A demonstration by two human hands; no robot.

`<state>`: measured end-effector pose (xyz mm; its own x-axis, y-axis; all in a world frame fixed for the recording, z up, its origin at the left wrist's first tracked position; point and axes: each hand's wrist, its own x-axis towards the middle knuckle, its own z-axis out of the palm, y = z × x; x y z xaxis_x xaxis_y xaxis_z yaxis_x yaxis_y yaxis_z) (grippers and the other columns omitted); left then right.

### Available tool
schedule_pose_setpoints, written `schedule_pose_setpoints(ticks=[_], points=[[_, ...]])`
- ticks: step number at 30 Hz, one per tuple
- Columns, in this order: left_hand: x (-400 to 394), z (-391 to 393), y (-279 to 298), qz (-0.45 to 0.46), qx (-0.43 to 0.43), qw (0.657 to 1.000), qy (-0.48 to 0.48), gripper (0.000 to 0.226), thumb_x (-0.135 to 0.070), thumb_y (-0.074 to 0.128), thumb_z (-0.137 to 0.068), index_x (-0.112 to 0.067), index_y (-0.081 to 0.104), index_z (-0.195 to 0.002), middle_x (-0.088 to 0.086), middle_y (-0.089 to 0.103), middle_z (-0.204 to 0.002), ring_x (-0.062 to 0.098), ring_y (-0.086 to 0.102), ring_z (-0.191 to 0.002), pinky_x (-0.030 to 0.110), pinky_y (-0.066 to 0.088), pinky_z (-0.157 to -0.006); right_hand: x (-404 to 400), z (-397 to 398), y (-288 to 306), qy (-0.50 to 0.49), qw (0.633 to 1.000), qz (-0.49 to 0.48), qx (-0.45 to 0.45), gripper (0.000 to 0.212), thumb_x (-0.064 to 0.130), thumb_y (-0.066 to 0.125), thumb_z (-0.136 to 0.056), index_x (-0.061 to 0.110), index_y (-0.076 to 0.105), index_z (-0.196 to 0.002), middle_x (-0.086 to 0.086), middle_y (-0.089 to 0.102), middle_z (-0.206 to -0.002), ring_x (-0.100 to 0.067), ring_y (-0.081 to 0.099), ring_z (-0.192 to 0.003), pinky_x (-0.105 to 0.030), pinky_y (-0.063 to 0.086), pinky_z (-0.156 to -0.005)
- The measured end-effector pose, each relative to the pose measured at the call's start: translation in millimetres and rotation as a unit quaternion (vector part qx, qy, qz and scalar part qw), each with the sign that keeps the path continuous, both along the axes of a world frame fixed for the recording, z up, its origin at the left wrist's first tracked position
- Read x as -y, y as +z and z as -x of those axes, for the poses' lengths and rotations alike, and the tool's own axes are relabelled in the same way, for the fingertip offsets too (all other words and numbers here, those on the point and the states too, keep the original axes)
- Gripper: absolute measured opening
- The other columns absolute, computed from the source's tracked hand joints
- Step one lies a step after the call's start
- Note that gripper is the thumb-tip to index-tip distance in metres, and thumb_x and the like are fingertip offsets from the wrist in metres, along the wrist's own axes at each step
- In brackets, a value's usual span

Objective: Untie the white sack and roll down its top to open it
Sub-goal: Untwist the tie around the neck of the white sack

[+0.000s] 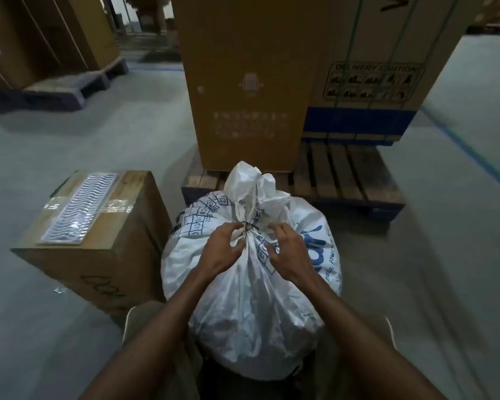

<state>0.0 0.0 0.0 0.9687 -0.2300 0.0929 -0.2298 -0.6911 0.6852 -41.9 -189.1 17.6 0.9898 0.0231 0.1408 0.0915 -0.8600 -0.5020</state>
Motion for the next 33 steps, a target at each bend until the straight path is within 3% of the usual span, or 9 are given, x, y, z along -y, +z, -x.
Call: schedule_pose_setpoints(ticks=[3, 8, 11, 16, 21, 25, 28, 33], points=[[11, -43, -20, 0.005, -0.027, 1.0, 0.004, 0.035, -0.027, 0.064, -0.093, -0.019, 0.066, -0.128, 0.002, 0.067, -0.129, 0.019, 0.062, -0.117, 0.035, 0.05, -0.101, 6, -41, -25, 0.004, 0.998, -0.052, -0.024, 0.041, 0.022, 0.062, -0.096, 0.019, 0.057, -0.136, -0.003, 0.06, -0.132, -0.022, 0.059, -0.117, -0.04, 0.05, -0.1], [23, -83, -36, -0.08, -0.038, 0.996, -0.013, 0.026, -0.035, 0.059, -0.091, -0.029, 0.071, -0.113, -0.005, 0.065, -0.11, 0.018, 0.065, -0.099, 0.039, 0.055, -0.084, 2, -88, -62, -0.007, 0.993, -0.116, -0.035, 0.029, 0.013, 0.063, -0.092, 0.018, 0.068, -0.12, -0.003, 0.069, -0.115, -0.017, 0.064, -0.102, -0.037, 0.055, -0.09], [16, -100, -41, -0.077, -0.051, 0.995, -0.044, 0.021, -0.033, 0.067, -0.085, -0.033, 0.073, -0.105, -0.011, 0.064, -0.1, 0.01, 0.065, -0.088, 0.037, 0.056, -0.079, -3, -106, -71, -0.009, 0.995, -0.094, -0.029, 0.026, 0.014, 0.059, -0.097, 0.019, 0.069, -0.121, -0.003, 0.067, -0.114, -0.016, 0.063, -0.1, -0.024, 0.048, -0.086], [7, -114, -45, -0.039, -0.082, 0.993, -0.078, 0.026, -0.035, 0.071, -0.071, -0.029, 0.076, -0.096, -0.012, 0.068, -0.092, 0.003, 0.065, -0.079, 0.036, 0.059, -0.074, 4, -116, -81, 0.01, 0.996, -0.07, -0.046, 0.03, 0.011, 0.063, -0.095, 0.019, 0.07, -0.123, -0.006, 0.069, -0.113, -0.023, 0.066, -0.098, -0.04, 0.056, -0.085], [12, -118, -49, -0.067, -0.077, 0.993, -0.067, 0.033, -0.032, 0.07, -0.062, -0.029, 0.074, -0.095, -0.012, 0.066, -0.09, 0.008, 0.066, -0.079, 0.035, 0.059, -0.075, 3, -123, -87, 0.022, 0.999, -0.028, -0.029, 0.022, 0.013, 0.07, -0.091, 0.019, 0.074, -0.112, -0.006, 0.07, -0.108, -0.023, 0.068, -0.091, -0.042, 0.059, -0.077], [10, -121, -46, -0.041, -0.081, 0.995, -0.052, 0.03, -0.026, 0.076, -0.066, -0.021, 0.07, -0.095, -0.01, 0.069, -0.086, 0.007, 0.066, -0.078, 0.031, 0.059, -0.075, 1, -121, -85, 0.035, 0.999, -0.01, -0.005, 0.027, 0.021, 0.07, -0.094, 0.027, 0.074, -0.12, -0.003, 0.07, -0.113, -0.023, 0.069, -0.089, -0.039, 0.059, -0.074], [6, -119, -49, -0.032, -0.094, 0.994, -0.043, 0.025, -0.021, 0.077, -0.069, -0.019, 0.071, -0.093, -0.01, 0.07, -0.085, 0.007, 0.067, -0.078, 0.031, 0.06, -0.074, 1, -121, -82, 0.028, 0.998, 0.058, -0.002, 0.021, 0.029, 0.07, -0.092, 0.035, 0.077, -0.111, 0.002, 0.072, -0.109, -0.024, 0.07, -0.086, -0.039, 0.059, -0.069], [9, -114, -49, -0.049, -0.087, 0.994, -0.041, 0.02, -0.018, 0.072, -0.075, -0.015, 0.073, -0.095, -0.004, 0.073, -0.088, 0.013, 0.069, -0.082, 0.037, 0.059, -0.078, -8, -123, -77, 0.024, 0.989, 0.146, 0.001, 0.017, 0.025, 0.066, -0.094, 0.028, 0.077, -0.107, 0.001, 0.071, -0.101, -0.026, 0.069, -0.082, -0.037, 0.057, -0.067]])
